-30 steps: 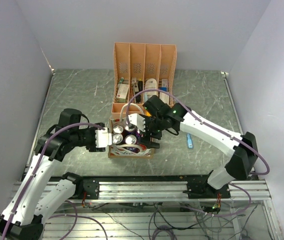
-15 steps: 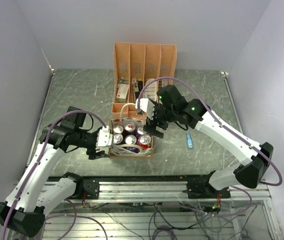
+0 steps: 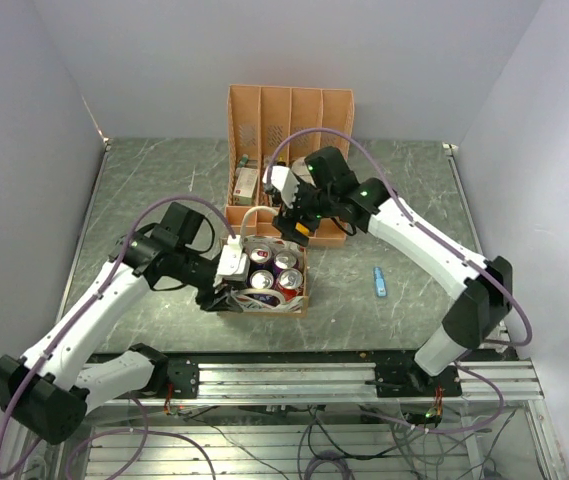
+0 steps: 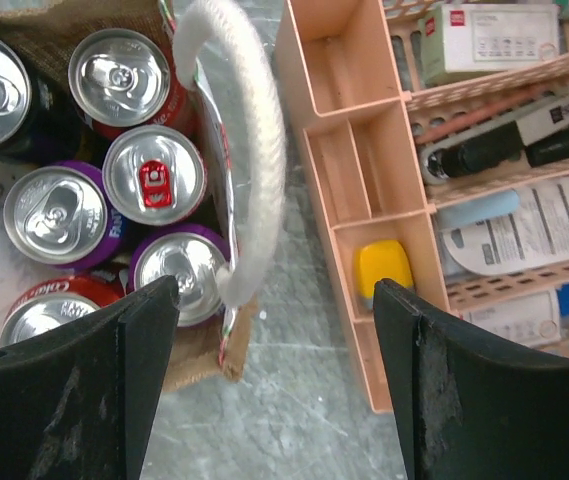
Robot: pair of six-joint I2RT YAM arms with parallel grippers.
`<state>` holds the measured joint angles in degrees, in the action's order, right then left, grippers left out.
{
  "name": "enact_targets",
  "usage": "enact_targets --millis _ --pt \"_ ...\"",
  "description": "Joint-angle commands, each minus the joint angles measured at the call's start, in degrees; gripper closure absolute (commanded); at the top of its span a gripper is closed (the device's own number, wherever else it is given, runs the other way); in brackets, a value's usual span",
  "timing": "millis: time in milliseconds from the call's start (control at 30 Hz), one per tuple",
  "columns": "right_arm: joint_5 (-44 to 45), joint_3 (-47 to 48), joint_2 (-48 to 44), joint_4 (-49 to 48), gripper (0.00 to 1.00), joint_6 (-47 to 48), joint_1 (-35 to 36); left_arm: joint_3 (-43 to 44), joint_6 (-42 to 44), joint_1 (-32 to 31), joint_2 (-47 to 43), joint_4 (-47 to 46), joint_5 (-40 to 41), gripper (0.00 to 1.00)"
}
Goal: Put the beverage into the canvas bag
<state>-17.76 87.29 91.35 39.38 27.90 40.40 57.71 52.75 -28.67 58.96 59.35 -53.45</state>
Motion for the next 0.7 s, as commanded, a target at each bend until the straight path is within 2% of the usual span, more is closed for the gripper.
enact_targets --millis 0,100,233,300,400,433,667 --pt "-3.81 3.54 3.63 -2.37 0.27 -0.37 -0.12 4.24 -1.73 -1.77 2.62 -2.53 -6.6 0.48" --pt "-4.66 4.22 4.68 -2.91 0.4 -0.69 -0.08 6.54 -2.28 -2.9 4.39 -2.37 -8.84 0.69" --pt "-5.9 4.59 4.33 -2.75 0.57 -0.38 -0.2 9.61 -0.78 -3.15 4.74 -0.13 -11.2 0.9" --pt "-6.22 5.27 4.28 -1.94 0.69 0.25 -0.15 10.87 -1.58 -3.15 3.96 -0.24 -11.89 0.93" --pt "-6.32 6.9 4.49 -0.32 0.96 0.91 -0.22 12.52 -3.18 -3.14 2.56 -2.01 -11.45 0.93" --pt "-6.27 7.38 4.53 0.06 1.0 1.07 -0.16 12.85 -4.46 -3.15 2.01 -3.23 -11.03 0.93" --pt "-6.33 10.07 3.6 2.37 1.0 2.42 -0.14 15.95 -4.35 -3.14 1.3 -2.95 -9.04 0.93"
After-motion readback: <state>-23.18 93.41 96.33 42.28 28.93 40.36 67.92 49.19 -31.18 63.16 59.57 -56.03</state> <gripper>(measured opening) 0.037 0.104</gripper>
